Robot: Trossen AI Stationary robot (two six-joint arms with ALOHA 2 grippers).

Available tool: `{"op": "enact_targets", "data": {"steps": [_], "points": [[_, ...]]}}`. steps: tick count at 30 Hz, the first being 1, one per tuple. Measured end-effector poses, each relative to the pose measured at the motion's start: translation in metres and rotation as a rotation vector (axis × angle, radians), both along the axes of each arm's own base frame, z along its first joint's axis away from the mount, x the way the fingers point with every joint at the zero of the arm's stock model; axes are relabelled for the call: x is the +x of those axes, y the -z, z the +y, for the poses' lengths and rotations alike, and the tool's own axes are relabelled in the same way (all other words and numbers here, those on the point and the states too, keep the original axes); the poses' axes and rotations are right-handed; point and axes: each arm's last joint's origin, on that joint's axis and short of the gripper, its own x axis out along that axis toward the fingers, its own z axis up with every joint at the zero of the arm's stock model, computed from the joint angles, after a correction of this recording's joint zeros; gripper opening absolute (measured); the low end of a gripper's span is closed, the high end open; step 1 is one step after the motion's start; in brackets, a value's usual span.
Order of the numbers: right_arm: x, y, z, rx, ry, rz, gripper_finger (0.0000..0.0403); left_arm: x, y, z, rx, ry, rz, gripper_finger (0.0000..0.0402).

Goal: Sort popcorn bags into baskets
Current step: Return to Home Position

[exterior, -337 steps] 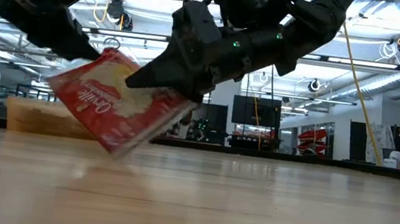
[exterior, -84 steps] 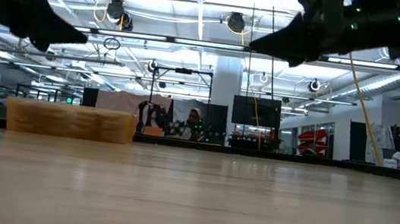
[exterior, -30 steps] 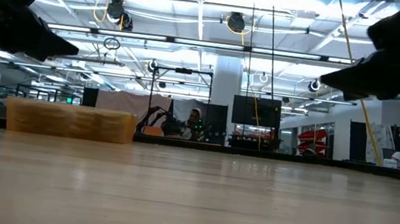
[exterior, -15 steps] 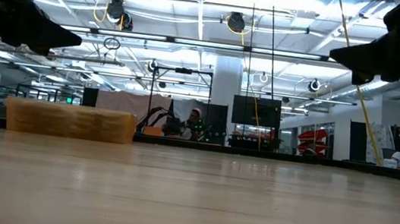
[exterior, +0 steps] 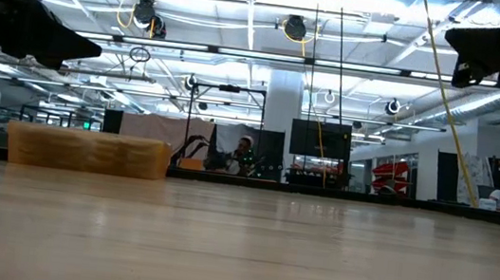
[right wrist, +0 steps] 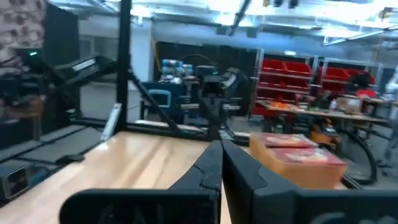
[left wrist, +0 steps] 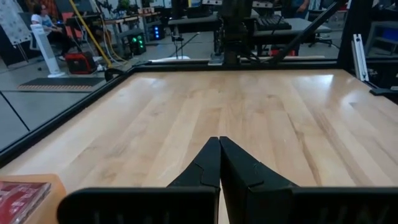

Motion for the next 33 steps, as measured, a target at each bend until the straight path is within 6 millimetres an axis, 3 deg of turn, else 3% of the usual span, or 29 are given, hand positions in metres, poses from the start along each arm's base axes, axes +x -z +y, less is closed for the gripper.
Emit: {"op": "enact_targets", "data": {"steps": [20, 33], "points": [[-0.001, 0.008, -0.019, 0.051, 0.177, 0.078, 0.0, 0.0, -0.002, 0.0, 0.031, 0.005, -0.016, 0.0003], [0.001, 0.017, -0.02, 0.159, 0.155, 0.169, 0.0, 0.0, -0.002, 0.0, 0.032, 0.006, -0.018, 0.0003]]}}
